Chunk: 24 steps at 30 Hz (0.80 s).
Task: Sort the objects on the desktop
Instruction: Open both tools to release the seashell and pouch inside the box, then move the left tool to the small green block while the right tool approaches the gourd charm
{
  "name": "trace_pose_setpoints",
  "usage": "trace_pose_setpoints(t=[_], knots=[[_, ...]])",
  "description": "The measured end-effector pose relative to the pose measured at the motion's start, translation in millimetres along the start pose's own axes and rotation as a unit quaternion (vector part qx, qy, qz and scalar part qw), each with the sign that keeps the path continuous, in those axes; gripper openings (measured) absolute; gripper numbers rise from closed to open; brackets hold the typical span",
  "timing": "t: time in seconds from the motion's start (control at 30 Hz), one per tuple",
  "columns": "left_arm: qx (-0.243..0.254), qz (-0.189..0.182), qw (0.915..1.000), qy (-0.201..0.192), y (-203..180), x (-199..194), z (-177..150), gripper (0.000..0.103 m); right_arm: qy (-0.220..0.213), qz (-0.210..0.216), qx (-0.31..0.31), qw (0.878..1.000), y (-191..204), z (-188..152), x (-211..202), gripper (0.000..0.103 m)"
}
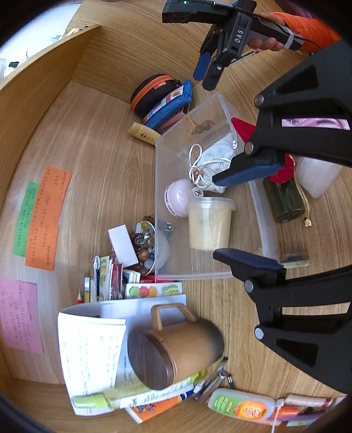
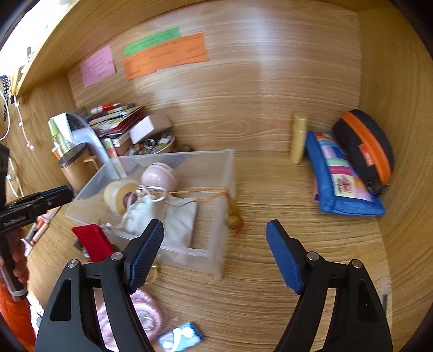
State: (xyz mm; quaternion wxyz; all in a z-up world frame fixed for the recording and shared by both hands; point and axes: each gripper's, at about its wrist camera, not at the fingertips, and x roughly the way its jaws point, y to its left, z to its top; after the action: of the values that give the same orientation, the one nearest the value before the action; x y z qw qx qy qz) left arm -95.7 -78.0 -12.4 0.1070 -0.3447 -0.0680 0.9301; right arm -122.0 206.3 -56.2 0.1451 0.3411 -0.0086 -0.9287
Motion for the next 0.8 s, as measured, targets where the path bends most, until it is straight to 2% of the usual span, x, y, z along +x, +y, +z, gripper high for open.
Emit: trace_pose_setpoints(t=[0.13, 0.33, 0.43, 0.63, 0.8], knots=[[-0.006, 0.014, 0.9999, -0.003, 3.0, -8.6, -6.4, 0.056, -0.005, -0.015, 0.012, 1.000, -20.3, -2.9, -3.2, 0.075], [-0.022, 0.042, 0.9988, 0.012, 14.0, -12.7, -21.1, 0.056, 0.004, -0.035, 0.014, 0.999, -45.4, -8.9, 2.5, 0.075], [-0.034, 0.055, 0.9976, 0.026, 21.5, -12.4, -29.9, 0.056, 0.023, -0.036, 0.011, 0.999, -52.9, -10.4, 13.9, 0.075], [-0.050, 0.073, 0.9941, 0.063, 32.1, -0.7, -50.4, 0.056, 0.054, -0.017, -0.001, 0.998, -56.7, -10.6, 39.2, 0.075], [-0.052, 0.076, 0.9929, 0.076, 32.8, 8.6, -57.9, 0.056, 0.084, 0.015, -0.009, 0.996, -50.6, -7.4, 61.5, 0.064]])
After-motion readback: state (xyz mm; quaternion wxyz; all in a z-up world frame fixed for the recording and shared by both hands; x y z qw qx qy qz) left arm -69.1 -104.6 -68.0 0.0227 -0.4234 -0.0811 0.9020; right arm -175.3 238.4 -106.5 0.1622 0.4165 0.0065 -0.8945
